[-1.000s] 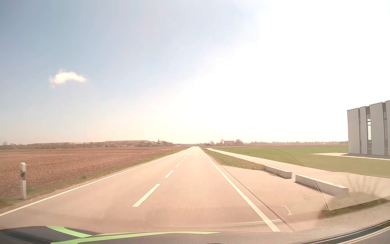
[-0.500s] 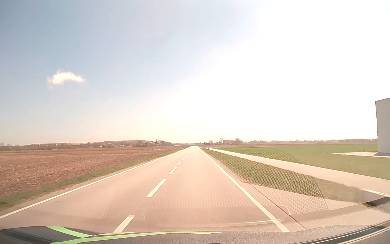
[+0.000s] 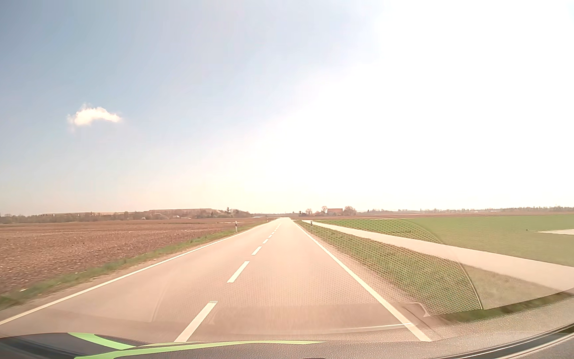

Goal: Follow the waypoints while adhering to traffic rules and regulations

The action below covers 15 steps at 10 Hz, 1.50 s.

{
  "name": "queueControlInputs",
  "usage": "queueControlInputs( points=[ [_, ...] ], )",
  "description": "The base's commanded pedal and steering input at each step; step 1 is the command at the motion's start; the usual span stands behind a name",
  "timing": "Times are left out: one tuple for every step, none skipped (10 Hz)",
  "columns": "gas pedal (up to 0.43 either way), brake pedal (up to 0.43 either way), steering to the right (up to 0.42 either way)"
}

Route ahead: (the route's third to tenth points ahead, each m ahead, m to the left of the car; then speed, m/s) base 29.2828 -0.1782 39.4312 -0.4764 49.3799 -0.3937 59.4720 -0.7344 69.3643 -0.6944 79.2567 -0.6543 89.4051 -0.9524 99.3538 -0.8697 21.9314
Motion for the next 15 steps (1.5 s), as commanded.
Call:
queueControlInputs(
  points=[
    [0.260, 0.000, 0.001],
    [0.268, 0.000, 0.001],
    [0.268, 0.000, 0.001],
    [0.268, 0.000, 0.000],
    [0.268, 0.000, 0.000],
    [0.268, 0.000, 0.000],
    [0.268, 0.000, 0.000],
    [0.268, 0.000, 0.000],
    [0.268, 0.000, 0.000],
    [0.268, 0.000, -0.001],
    [0.268, 0.000, -0.001],
    [0.268, 0.000, -0.001],
    [0.268, 0.000, -0.002],
    [0.268, 0.000, -0.002],
    [0.268, 0.000, -0.001]
  ],
)
